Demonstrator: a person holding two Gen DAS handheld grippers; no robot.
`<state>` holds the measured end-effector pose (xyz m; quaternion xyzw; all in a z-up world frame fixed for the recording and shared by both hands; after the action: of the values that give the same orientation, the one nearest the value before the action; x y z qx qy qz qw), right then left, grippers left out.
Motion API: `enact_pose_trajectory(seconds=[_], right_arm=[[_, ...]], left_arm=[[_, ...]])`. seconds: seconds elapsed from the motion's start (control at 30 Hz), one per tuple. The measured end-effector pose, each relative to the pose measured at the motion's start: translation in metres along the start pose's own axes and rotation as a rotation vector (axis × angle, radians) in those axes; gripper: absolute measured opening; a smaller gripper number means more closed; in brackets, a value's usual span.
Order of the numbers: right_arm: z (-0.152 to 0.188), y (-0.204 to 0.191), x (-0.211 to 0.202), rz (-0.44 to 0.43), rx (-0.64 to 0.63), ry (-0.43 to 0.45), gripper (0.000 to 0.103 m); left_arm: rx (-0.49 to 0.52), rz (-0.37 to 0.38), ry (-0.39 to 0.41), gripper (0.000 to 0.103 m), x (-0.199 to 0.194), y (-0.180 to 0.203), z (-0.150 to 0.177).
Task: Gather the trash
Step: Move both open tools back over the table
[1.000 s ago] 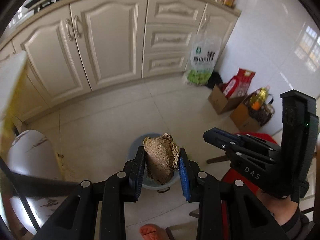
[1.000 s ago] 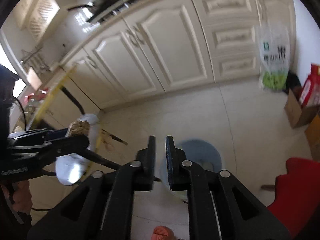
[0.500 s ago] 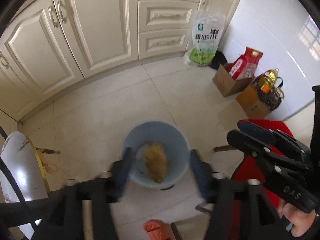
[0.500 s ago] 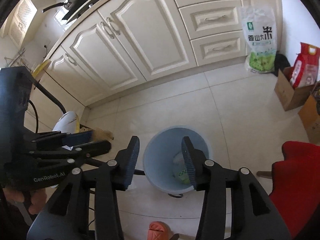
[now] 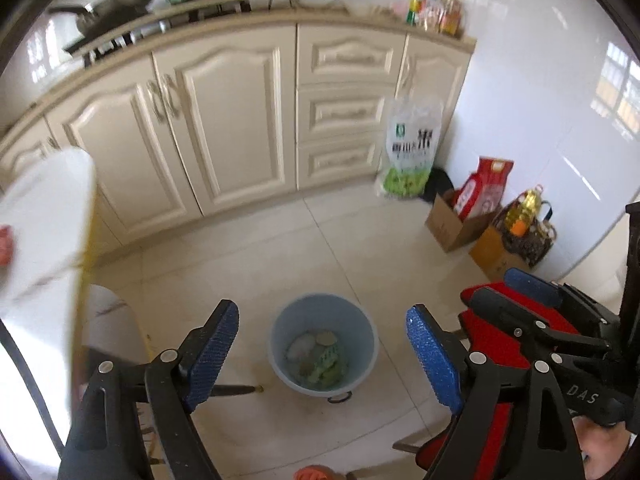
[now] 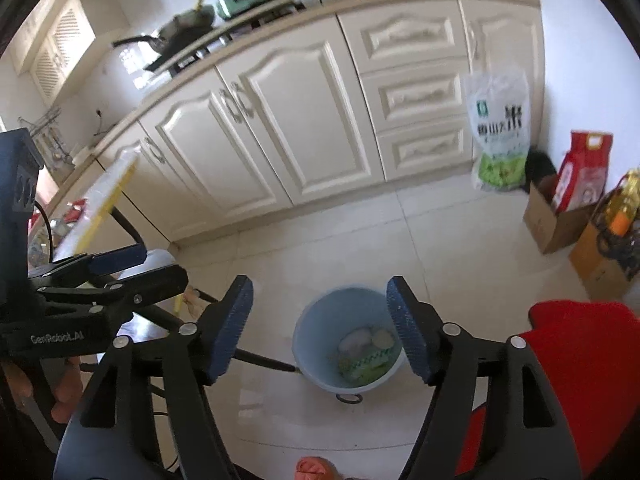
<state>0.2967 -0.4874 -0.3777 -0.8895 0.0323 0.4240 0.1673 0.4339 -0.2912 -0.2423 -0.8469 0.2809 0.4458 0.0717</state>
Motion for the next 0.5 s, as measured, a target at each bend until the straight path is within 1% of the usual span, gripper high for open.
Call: enact_pose_trajectory(seconds=[0.07,0.13,0.2,0.23,0.27,0.3,0.33,0.4,0.5], right_arm=[[-0.004,-0.009,-0.021,0.004,-0.012,0.033,0.072],[-0.009,-0.022,-0.048,0.010,-0.029,0.073,0.077],[-0.013,-0.035,-0.071,0.012,-0.045,0.110,0.084],[-0.016,-0.044,-0.084,0.008,-0.056,0.135,0.085],[-0.018,-0.051,-0.095,0.007,-0.067,0.152,0.086],[-0.020,-0.060,-0.106,0.005,-0.080,0.170,0.088],[-0.023,-0.071,-0.117,-0.003,-0.092,0.192,0.089],[-0.026,-0.091,-0.134,-0.010,-0.117,0.223,0.097],[-0.029,-0.124,-0.158,-0.031,-0.158,0.268,0.098]], left_arm=[[0.005,-0.001,0.041,0.084,-0.031,0.005,0.013],[-0.003,-0.015,0.093,0.084,-0.065,0.008,0.023],[-0.012,-0.022,0.142,0.087,-0.095,0.007,0.032],[-0.011,-0.029,0.171,0.089,-0.116,0.005,0.040],[-0.009,-0.035,0.197,0.094,-0.131,0.005,0.044],[-0.007,-0.043,0.220,0.096,-0.146,0.005,0.050],[-0.007,-0.051,0.241,0.096,-0.161,0.002,0.059],[-0.014,-0.070,0.285,0.096,-0.202,-0.009,0.086],[-0.033,-0.106,0.362,0.098,-0.255,-0.022,0.122]])
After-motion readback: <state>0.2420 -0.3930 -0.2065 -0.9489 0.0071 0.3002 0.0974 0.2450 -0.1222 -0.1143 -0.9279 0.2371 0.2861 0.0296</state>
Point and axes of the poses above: each gripper's, at about its wrist camera, not at the fingertips, and x roughly the way its jaws point, y to its right, z to its underside, the point moved 5 cm from there along x, roughly the way its jaws point, and after that the axes turned 6 degrees about z, right-handed, at the moved point
